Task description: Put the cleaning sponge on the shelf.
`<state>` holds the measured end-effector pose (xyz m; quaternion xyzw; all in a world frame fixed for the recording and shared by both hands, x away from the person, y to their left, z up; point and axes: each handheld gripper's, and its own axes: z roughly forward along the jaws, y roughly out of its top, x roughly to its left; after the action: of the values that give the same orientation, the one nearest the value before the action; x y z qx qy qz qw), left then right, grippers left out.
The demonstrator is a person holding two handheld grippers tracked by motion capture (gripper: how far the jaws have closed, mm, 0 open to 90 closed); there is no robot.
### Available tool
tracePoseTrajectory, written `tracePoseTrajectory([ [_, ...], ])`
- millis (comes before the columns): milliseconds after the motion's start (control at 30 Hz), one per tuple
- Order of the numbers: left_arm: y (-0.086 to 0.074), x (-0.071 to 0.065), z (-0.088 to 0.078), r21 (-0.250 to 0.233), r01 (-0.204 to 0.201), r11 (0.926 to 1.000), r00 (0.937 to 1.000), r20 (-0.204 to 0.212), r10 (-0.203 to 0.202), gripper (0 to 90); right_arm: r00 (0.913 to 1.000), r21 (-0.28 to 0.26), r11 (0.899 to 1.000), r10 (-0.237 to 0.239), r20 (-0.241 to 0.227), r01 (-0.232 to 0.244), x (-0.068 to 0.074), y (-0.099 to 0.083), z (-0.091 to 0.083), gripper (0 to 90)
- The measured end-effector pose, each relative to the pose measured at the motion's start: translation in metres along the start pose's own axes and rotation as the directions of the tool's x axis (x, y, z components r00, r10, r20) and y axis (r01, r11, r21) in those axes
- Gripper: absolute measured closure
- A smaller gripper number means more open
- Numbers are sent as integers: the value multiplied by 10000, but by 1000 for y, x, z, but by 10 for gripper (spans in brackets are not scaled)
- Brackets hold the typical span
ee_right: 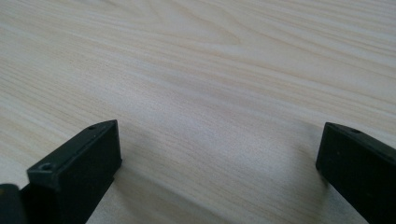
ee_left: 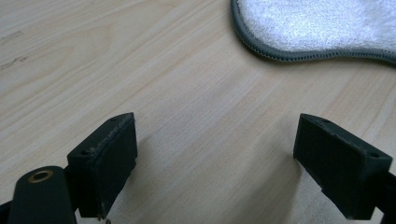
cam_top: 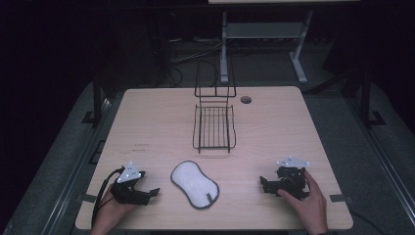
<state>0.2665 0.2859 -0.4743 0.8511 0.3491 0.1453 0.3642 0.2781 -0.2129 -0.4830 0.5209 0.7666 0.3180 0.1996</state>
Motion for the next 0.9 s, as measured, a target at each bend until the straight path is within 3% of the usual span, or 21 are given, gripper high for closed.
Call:
tracePoseTrajectory([
  [233, 2, 1, -1, 165, 3, 9999, 10000, -26, -3, 149, 10000, 2, 10000, 1, 1, -1, 0, 0, 0, 0],
  [433, 7, 3, -6, 202, 234, 9995, 9996, 148, -237, 256, 10000, 15, 10000, 24, -9, -24, 0, 0, 0, 0],
  [533, 12, 4, -9, 157, 343, 9993, 9988, 354, -349, 372, 10000, 15, 10000, 29, -9, -29, 0, 0, 0, 0],
  [567, 16, 5, -12, 42, 416, 9991, 9979, 500, -418, 490, 10000, 15, 10000, 24, -6, -24, 0, 0, 0, 0],
  [667, 24, 4, -14, -68, 438, 9990, 9968, 670, -433, 654, 10000, 16, 10000, 18, -8, -18, 0, 0, 0, 0],
  [767, 29, 3, -13, -168, 305, 9994, 9961, 830, -290, 818, 10000, 18, 10000, 50, -8, -50, 0, 0, 0, 0],
  [800, 36, 1, -10, -72, 149, 9999, 9932, 1155, -140, 868, 10000, 17, 10000, 12, -8, -12, 0, 0, 0, 0],
  [900, 41, -2, -6, 44, 151, 9999, 9906, 1362, -155, 896, 10000, -7, 10000, 23, -14, -23, 0, 0, 0, 0],
])
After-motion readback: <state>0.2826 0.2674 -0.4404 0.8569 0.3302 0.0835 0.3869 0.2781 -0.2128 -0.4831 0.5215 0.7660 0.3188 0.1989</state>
